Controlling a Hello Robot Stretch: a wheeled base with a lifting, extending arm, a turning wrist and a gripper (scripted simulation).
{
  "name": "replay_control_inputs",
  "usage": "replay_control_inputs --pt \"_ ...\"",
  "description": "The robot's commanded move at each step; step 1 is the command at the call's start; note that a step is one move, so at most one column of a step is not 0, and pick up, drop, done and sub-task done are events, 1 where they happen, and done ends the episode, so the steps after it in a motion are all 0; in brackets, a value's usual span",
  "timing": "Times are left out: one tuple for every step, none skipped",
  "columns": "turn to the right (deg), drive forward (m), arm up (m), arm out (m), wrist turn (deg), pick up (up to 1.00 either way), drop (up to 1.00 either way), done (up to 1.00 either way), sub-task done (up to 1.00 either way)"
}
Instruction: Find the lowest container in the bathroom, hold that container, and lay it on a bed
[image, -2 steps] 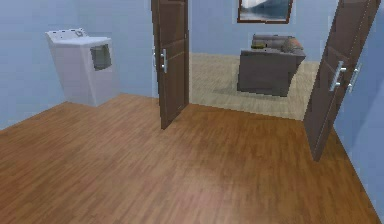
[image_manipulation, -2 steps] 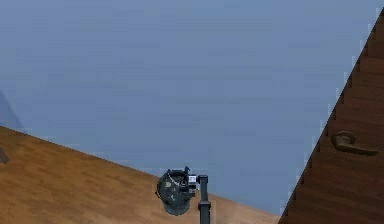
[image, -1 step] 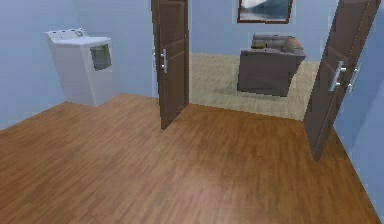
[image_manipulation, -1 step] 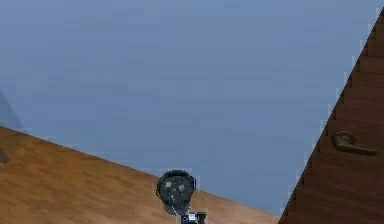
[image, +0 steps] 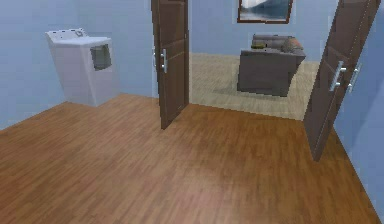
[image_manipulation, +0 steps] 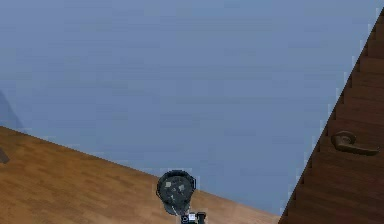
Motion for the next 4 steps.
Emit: replay_control_inputs --pt "0.0 0.0 0.1 0.0 0.0 0.0 0.0 0.0 0.0" --pt "0.0 0.0 0.5 0.0 0.0 0.0 0.0 0.0 0.0" --pt "0.0 0.0 0.28 0.0 0.0 0.0 0.0 0.0 0.0" --pt "0.0 0.0 0.0 0.0 -45.0 0.0 0.0 0.0 0.0"
